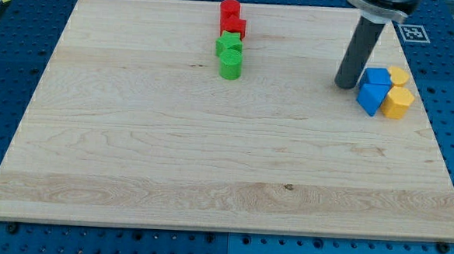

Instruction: Move the green star to the left of the red circle

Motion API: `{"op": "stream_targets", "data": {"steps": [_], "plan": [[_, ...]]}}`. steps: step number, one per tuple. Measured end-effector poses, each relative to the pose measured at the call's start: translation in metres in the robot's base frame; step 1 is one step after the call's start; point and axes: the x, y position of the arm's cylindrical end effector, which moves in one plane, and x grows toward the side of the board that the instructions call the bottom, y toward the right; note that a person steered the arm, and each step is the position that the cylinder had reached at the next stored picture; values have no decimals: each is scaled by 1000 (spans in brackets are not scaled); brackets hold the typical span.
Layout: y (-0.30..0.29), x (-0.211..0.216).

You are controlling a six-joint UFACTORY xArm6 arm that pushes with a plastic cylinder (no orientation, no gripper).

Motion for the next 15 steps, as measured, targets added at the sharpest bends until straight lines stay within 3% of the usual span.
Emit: {"op": "stream_targets", "data": {"steps": [2,3,5,6,10,15], "plan": [[-2,26],[-36,29],[-112,-35],[-122,-50],[-245,-51],[-262,-114]]}}
